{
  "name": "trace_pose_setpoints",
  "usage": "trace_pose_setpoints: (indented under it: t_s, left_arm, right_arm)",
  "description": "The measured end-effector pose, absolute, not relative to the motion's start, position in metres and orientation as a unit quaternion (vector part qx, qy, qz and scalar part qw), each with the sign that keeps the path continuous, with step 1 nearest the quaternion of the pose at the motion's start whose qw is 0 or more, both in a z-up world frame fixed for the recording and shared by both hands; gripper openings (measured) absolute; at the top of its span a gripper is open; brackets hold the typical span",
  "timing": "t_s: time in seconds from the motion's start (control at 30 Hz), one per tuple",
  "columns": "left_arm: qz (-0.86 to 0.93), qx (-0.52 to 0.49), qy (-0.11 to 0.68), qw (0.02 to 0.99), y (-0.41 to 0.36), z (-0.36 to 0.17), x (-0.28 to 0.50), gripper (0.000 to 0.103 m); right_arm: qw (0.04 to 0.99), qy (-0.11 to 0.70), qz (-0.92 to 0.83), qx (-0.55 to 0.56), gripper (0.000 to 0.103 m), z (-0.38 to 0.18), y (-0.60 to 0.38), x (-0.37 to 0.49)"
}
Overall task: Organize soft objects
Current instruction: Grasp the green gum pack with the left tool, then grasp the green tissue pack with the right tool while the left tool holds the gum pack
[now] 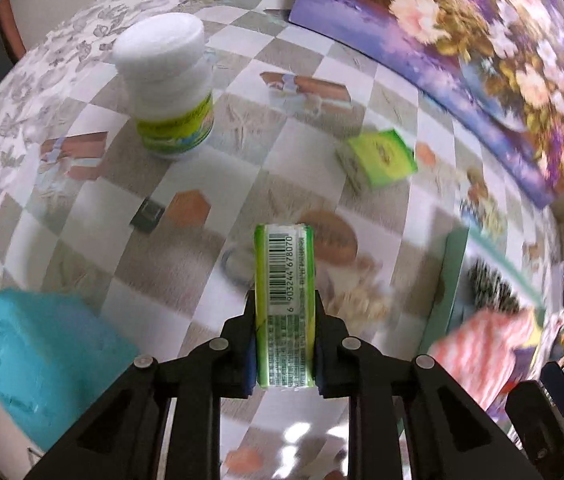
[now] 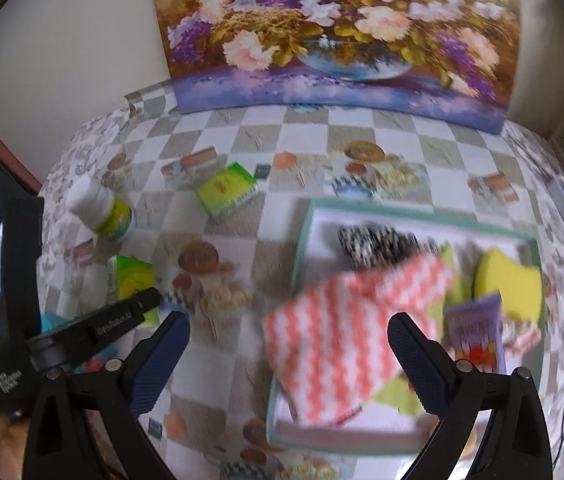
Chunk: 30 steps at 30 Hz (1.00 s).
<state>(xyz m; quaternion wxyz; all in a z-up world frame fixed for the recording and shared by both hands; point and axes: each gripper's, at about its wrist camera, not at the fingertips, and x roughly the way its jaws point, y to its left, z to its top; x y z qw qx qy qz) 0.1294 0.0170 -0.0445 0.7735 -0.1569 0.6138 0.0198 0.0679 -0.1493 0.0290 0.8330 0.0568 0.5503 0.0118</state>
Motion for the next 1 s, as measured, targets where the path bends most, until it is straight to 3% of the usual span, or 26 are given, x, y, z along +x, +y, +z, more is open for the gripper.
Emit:
trace_pose_setpoints:
  t_s: [0.47,1.0]
  left_arm:
    - [0.056,-0.206,0.602,0.770,0.057,-0.066,0.160,0.022]
    - [0.068,-0.229,0.608,0.757,0.086,-0.079,0.165,0.022]
  right_arm:
    - [0.818,0.572,0.060,0.014,0.101,-0.005,-0.115,0.169]
    - [0.787,0.612,0.082,-0.011,0.101,-0.061,-0.090,0.223]
